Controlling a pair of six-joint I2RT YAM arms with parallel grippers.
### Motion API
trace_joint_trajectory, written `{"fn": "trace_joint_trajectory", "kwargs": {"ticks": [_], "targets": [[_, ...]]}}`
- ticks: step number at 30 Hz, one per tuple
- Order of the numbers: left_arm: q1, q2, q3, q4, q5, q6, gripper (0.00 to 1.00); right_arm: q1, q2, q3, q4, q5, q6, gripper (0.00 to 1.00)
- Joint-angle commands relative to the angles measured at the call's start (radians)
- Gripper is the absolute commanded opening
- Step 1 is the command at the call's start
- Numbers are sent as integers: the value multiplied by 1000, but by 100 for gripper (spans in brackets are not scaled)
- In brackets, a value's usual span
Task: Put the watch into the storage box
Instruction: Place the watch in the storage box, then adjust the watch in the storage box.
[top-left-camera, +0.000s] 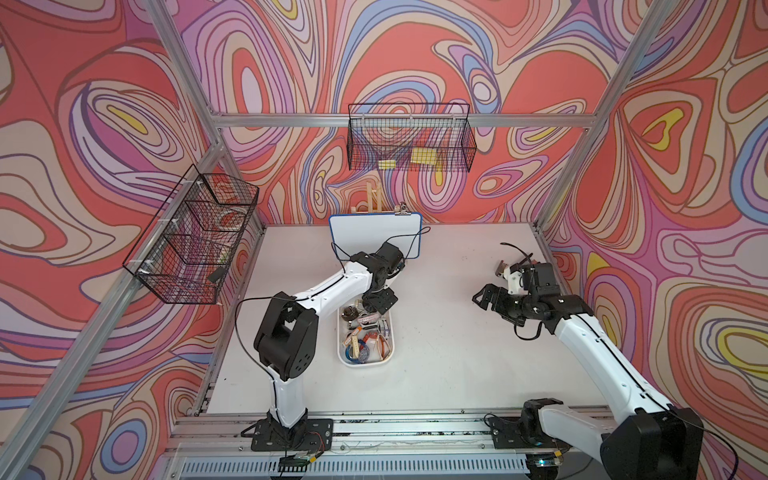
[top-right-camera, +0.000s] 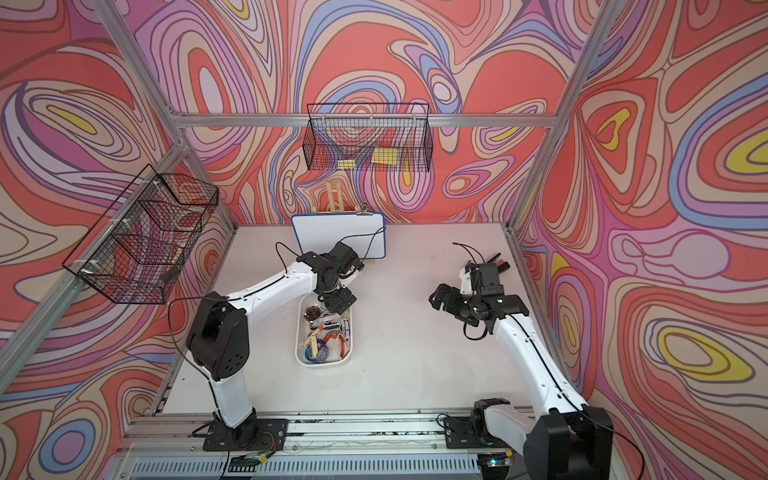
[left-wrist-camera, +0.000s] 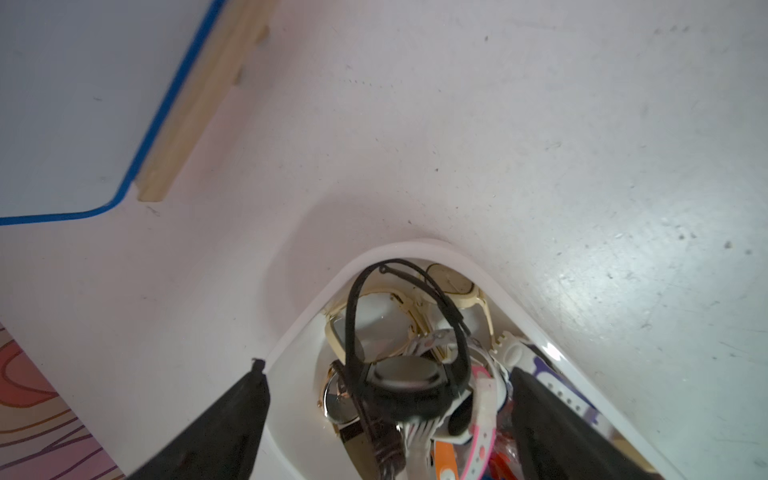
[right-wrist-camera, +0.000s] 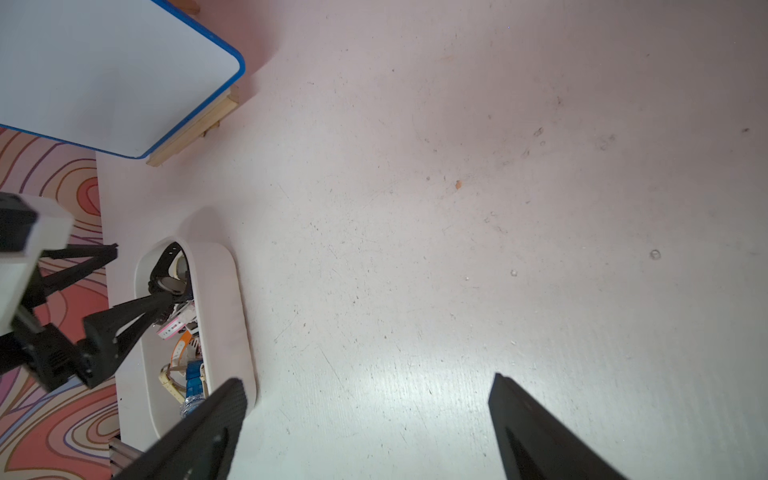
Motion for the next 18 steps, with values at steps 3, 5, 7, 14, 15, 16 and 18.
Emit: {"fn": "trace_joint_trajectory", "kwargs": {"ticks": [3, 5, 7, 14, 15, 16, 18], "targets": [[8, -176, -66, 8, 48, -125, 98, -1, 6, -20, 45, -53, 14, 96], [9, -236, -119, 10, 78, -204, 98, 5, 10, -32, 84, -115, 11, 95], [9, -302, -185, 11, 94, -291, 98, 35, 25, -32, 125, -150, 14, 93], [9, -612, -489, 16, 96, -577, 98, 412, 273, 161, 189, -9, 47, 84], [9, -662, -523, 10, 77, -603, 98, 444, 320, 197, 192, 2, 56, 82], [9, -715, -556, 1, 63, -624, 98, 473, 376, 240, 192, 8, 66, 78], [9, -816, -608, -27, 25, -672, 98, 513, 473, 311, 189, 22, 93, 70]]}}
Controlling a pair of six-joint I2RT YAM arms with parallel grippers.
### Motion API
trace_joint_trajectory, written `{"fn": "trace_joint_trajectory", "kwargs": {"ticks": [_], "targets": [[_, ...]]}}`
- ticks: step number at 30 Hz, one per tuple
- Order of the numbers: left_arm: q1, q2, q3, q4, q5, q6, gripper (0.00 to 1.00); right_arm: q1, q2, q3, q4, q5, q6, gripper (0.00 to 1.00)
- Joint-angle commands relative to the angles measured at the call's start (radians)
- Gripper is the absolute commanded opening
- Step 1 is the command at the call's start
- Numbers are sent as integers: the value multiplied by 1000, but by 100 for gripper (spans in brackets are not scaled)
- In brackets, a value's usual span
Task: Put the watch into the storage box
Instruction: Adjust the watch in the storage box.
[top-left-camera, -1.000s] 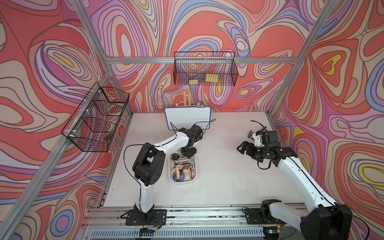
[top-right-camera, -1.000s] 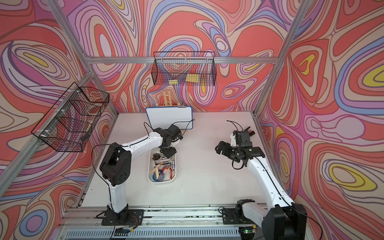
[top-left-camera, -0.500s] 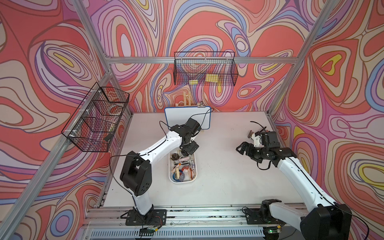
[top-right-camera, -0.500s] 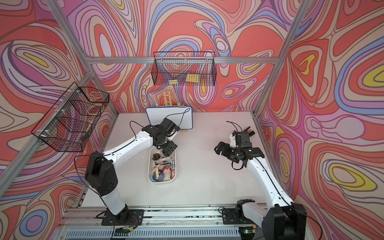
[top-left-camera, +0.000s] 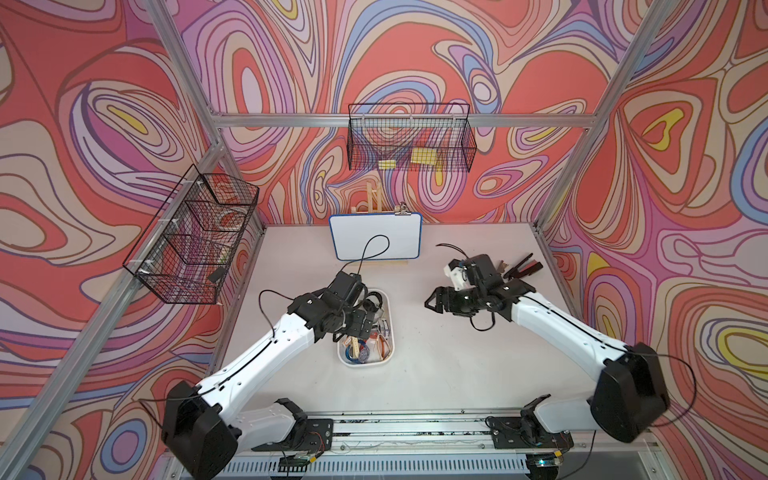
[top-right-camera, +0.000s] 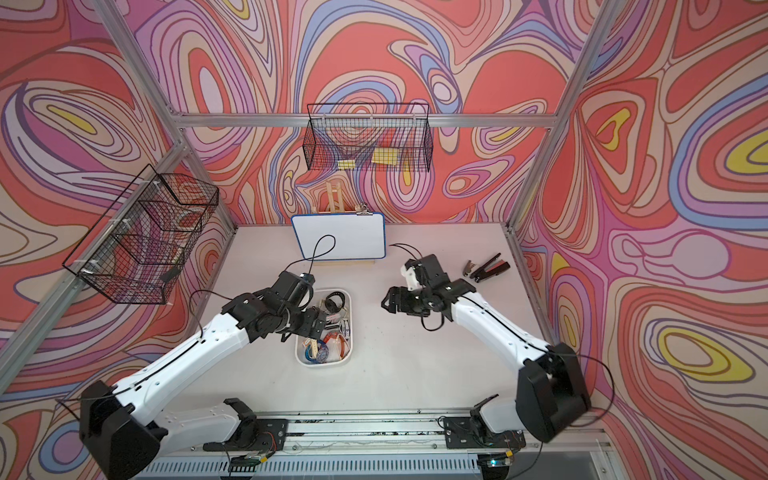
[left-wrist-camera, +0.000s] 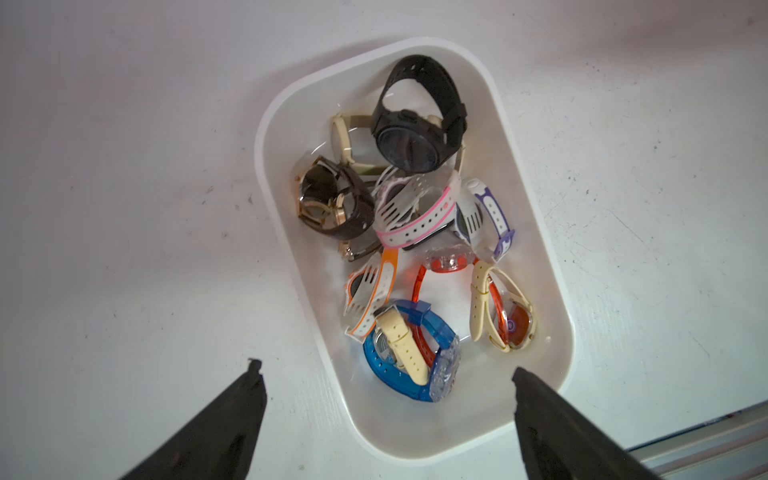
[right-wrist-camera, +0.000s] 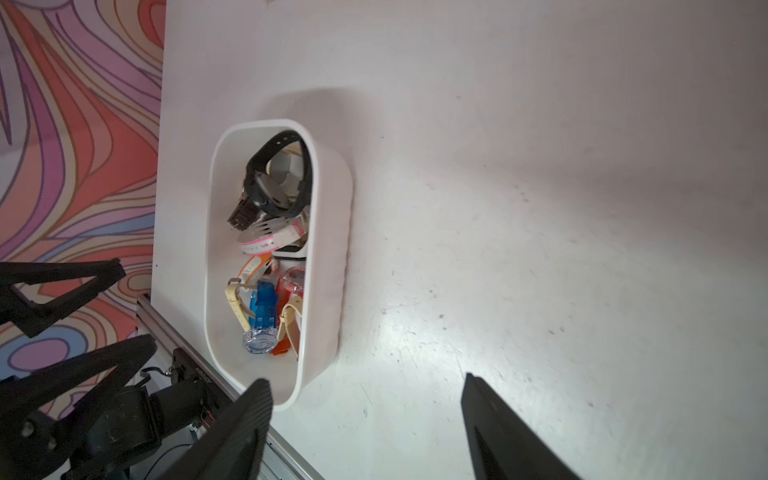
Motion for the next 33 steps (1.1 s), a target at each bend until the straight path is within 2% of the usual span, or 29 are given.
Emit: {"fn": "trace_joint_trajectory", "kwargs": {"ticks": [1, 5, 9, 11, 16, 25, 33], "targets": [[4, -158, -69, -44, -64, -154, 98, 58, 121, 103, 25, 53, 50, 68], [5, -281, -152, -38, -55, -208, 98, 122, 260, 222, 42, 64, 90, 57], [7, -247, -161, -71, -112, -286, 96, 183, 404, 366, 6, 76, 98, 53], [6, -228, -177, -57, -94, -314, 95, 205, 449, 415, -6, 74, 95, 50], [8, -262, -242, -11, -107, -360, 95, 223, 506, 456, 24, 101, 119, 40], [8, -297, -235, -34, -128, -337, 95, 223, 591, 565, -60, 167, 139, 35], [8, -308, -235, -42, -128, -325, 95, 223, 640, 625, -86, 141, 90, 32]]}}
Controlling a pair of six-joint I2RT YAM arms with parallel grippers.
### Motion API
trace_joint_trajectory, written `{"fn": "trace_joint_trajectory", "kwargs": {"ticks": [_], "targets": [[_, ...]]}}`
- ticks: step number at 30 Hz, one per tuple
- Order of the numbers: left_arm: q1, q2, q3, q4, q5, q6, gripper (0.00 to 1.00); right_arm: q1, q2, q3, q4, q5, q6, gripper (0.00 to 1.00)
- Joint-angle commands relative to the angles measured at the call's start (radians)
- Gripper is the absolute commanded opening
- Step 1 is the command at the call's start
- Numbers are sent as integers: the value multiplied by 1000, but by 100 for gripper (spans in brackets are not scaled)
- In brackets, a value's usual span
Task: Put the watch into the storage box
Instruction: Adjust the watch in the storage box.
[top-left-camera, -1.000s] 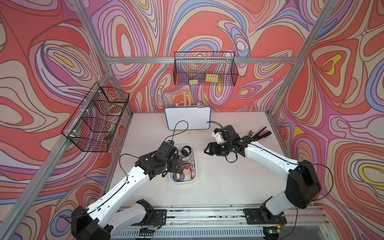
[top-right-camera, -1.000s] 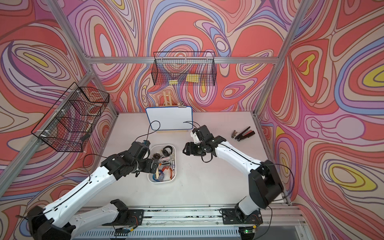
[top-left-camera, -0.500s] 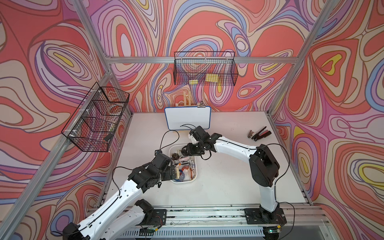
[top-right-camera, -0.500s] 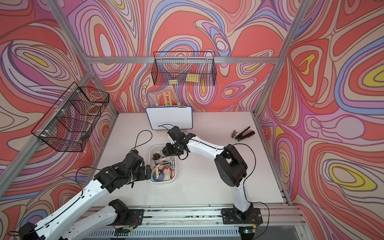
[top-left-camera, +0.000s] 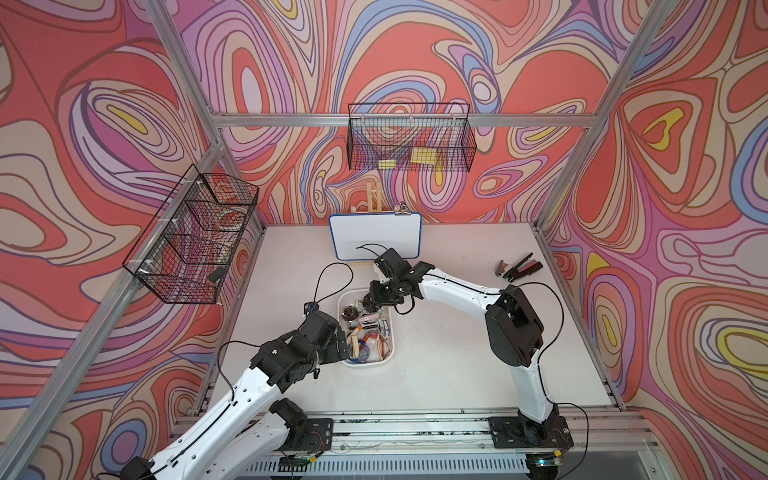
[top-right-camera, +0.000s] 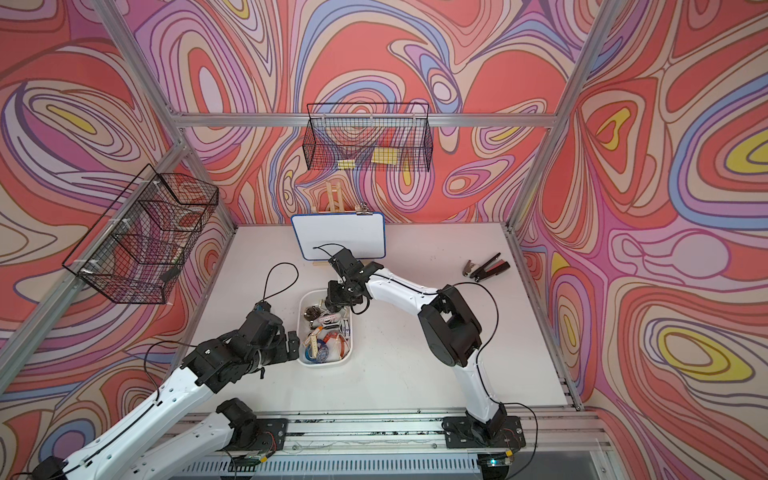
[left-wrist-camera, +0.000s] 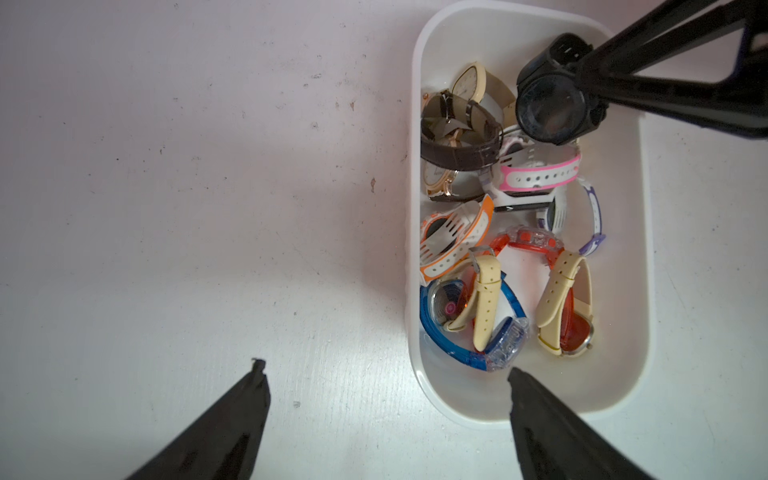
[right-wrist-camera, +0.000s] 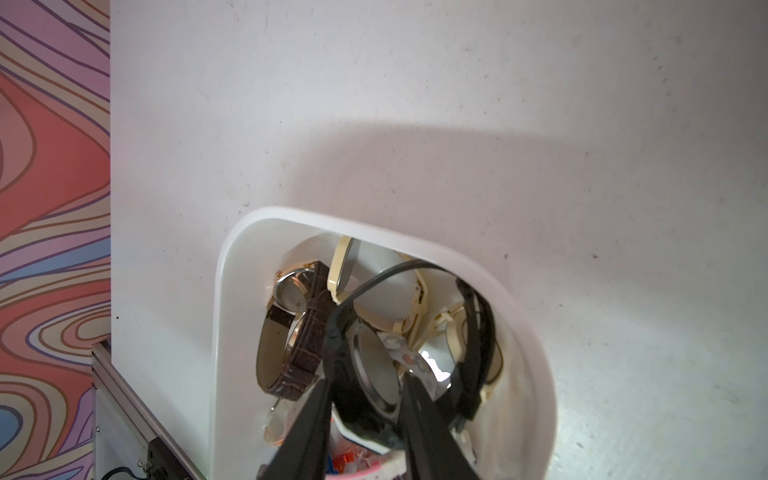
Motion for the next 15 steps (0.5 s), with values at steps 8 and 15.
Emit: {"fn": "trace_joint_trajectory", "kwargs": {"ticks": [8, 15], "targets": [[7, -21, 22, -16, -26, 13, 95, 9, 70, 111, -106, 15, -72, 28], [7, -19, 30, -21, -38, 19, 95, 18, 60, 124, -128, 21, -89, 32]]}}
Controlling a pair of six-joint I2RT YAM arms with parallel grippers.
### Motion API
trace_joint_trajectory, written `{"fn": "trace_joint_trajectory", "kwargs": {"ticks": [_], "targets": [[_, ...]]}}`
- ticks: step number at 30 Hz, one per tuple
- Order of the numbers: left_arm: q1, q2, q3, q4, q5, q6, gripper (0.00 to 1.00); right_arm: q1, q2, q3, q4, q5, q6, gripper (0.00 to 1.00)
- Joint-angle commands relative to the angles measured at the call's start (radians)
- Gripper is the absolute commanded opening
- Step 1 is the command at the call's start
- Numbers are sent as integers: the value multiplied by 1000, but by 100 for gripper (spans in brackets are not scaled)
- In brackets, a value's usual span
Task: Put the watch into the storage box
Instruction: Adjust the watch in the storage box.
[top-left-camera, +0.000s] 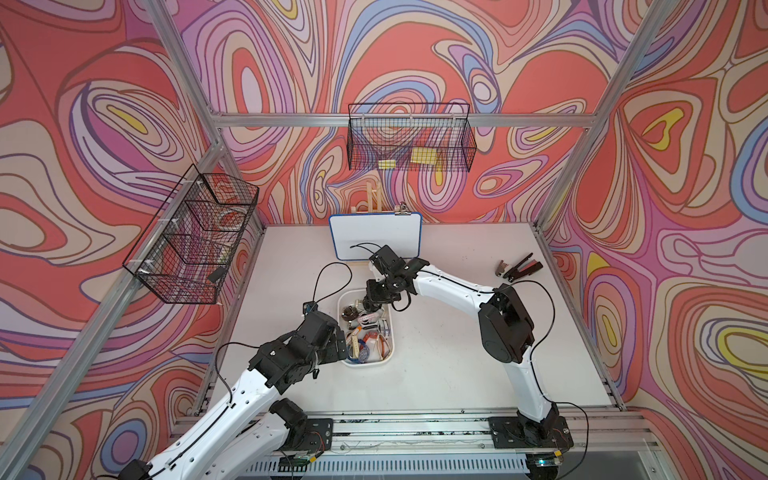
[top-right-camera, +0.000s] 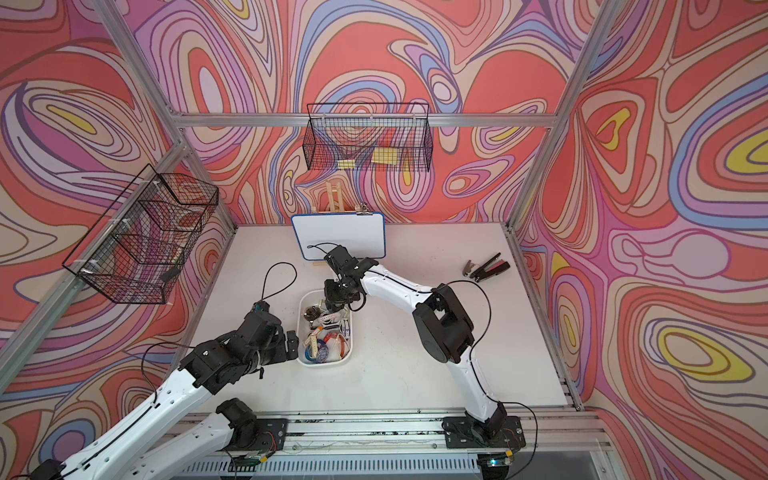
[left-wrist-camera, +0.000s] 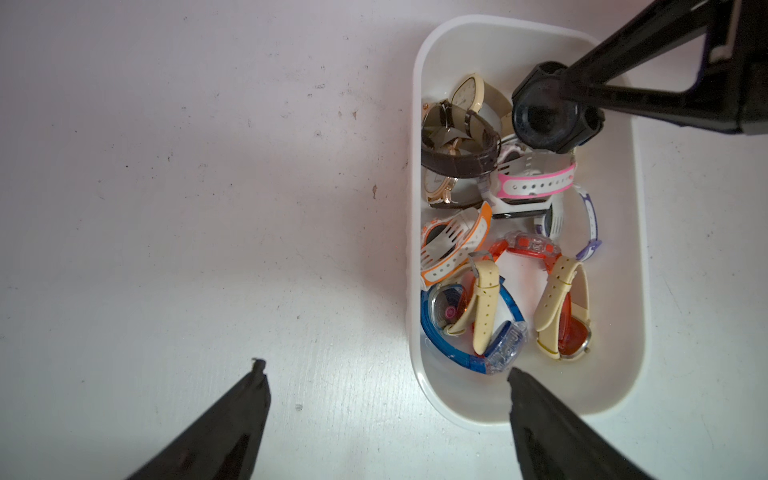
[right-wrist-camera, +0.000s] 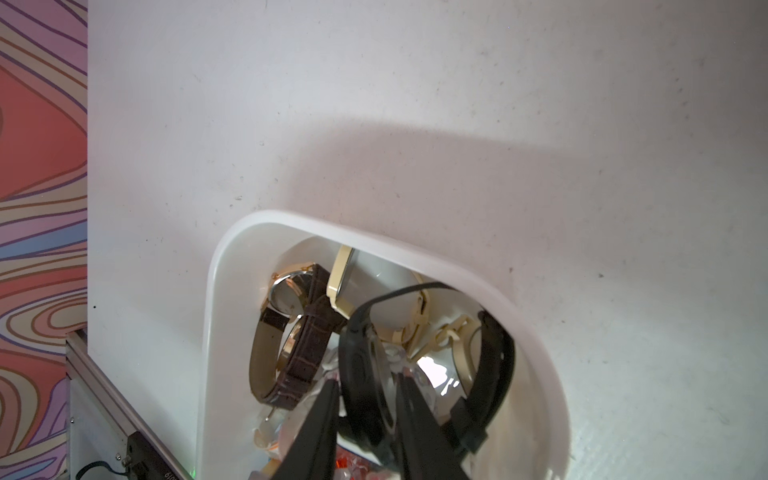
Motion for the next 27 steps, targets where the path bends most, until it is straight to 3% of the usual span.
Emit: {"fn": "trace_joint_trajectory", "kwargs": {"ticks": [1, 7, 16, 22, 27], "targets": [[7, -8, 26, -19, -23, 15, 95, 12, 6, 35, -37, 19, -28, 33], [7, -10, 22, -17, -19, 15, 95, 15, 32, 60, -51, 15, -39, 37], [7, -5, 27, -15, -20, 23, 95, 17, 105, 148, -128, 37, -48, 26], [7, -2, 30, -13, -20, 32, 95, 17, 116, 172, -153, 64, -45, 13], [7, -2, 28, -9, -18, 37, 95, 17, 92, 151, -99, 83, -7, 6]]}}
